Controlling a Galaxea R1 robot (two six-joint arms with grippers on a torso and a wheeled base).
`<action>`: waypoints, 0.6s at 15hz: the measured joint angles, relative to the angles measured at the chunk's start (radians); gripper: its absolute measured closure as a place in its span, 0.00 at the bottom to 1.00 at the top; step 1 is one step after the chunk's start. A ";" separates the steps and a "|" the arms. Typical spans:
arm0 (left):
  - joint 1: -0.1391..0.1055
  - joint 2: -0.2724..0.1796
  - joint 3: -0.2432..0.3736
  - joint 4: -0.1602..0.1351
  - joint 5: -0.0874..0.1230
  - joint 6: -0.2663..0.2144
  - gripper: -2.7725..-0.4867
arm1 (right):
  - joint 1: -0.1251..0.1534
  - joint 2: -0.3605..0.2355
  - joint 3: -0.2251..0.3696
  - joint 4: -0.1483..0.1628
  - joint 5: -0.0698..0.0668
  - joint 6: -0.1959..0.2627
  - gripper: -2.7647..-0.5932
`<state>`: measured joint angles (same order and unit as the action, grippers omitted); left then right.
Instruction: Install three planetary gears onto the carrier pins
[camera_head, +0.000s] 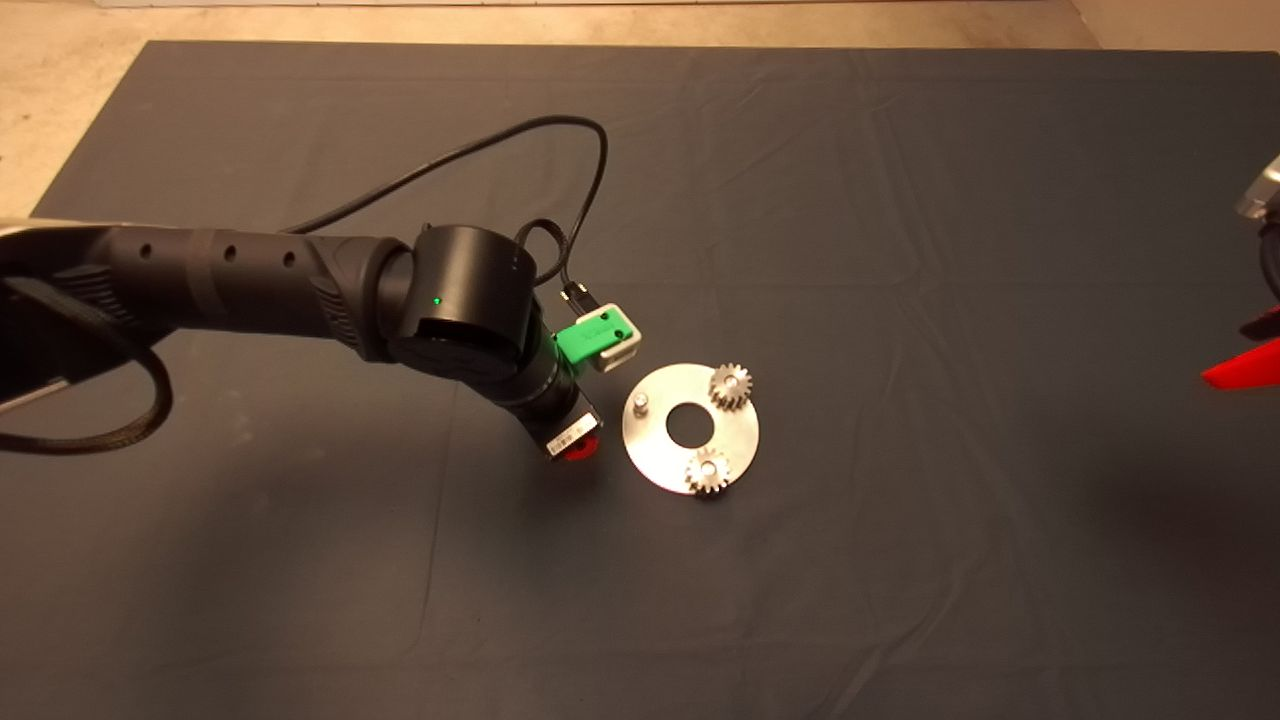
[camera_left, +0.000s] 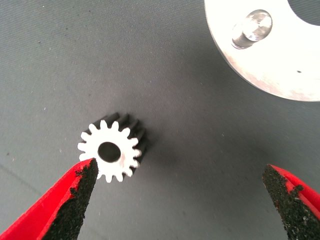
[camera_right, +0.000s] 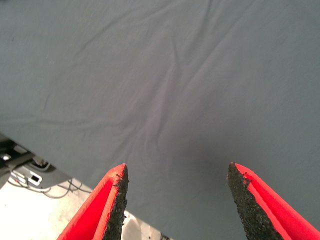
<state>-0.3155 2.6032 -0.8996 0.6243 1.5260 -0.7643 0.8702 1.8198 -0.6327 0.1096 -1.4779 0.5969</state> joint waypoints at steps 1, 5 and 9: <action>0.011 0.004 -0.005 0.015 0.000 0.007 0.18 | 0.000 -0.003 0.011 0.003 -0.003 0.000 0.61; 0.024 0.009 -0.020 0.039 0.000 0.041 0.18 | 0.000 -0.020 0.042 0.006 -0.011 0.002 0.61; 0.025 0.006 -0.035 0.067 0.000 0.068 0.18 | 0.000 -0.023 0.077 0.024 -0.015 0.003 0.61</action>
<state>-0.2909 2.6094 -0.9343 0.6909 1.5261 -0.6964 0.8702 1.7972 -0.5560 0.1336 -1.4928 0.5998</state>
